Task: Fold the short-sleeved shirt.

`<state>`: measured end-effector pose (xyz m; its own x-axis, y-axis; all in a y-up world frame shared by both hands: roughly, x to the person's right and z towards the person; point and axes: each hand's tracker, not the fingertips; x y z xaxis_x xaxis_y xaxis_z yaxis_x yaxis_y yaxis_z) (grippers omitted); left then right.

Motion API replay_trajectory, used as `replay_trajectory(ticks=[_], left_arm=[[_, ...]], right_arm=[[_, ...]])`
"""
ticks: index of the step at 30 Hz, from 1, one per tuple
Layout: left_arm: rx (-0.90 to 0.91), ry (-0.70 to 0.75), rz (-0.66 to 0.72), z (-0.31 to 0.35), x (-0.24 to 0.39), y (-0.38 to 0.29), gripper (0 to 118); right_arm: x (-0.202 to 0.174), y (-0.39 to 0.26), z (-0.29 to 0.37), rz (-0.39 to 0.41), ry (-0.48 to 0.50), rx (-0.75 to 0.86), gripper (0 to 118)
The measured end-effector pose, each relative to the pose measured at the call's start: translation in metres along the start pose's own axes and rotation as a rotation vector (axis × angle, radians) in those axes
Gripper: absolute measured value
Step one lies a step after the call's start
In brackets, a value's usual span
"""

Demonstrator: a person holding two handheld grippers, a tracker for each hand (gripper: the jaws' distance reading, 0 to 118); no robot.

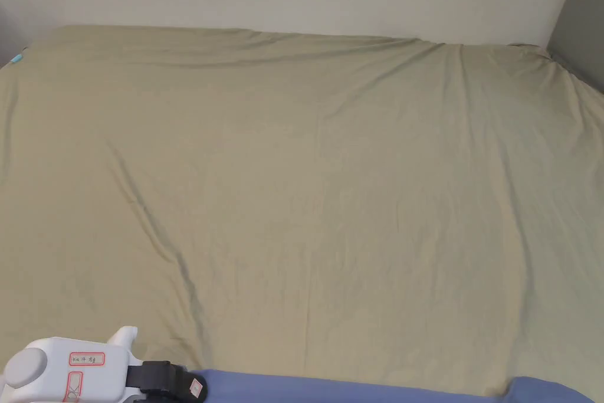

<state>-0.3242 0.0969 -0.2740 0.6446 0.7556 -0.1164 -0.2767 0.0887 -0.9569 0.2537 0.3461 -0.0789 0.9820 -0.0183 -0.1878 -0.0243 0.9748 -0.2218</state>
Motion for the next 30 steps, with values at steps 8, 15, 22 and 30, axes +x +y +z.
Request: replay_trajectory(ticks=[8,15,22,30], left_arm=[[0.023,0.161,-0.042,0.015,0.074,0.002,21],[0.039,0.242,-0.105,-0.023,0.191,-0.015,21],[-0.096,0.197,-0.255,-0.121,0.262,-0.040,21],[-0.131,0.242,-0.246,-0.218,0.260,-0.060,78]], right_arm=[[0.016,-0.004,0.018,-0.013,-0.030,0.008,0],[0.033,-0.011,0.032,-0.083,-0.052,0.038,0],[0.052,-0.021,0.049,-0.131,-0.095,0.046,0],[0.076,-0.037,0.073,-0.198,-0.143,0.037,0]])
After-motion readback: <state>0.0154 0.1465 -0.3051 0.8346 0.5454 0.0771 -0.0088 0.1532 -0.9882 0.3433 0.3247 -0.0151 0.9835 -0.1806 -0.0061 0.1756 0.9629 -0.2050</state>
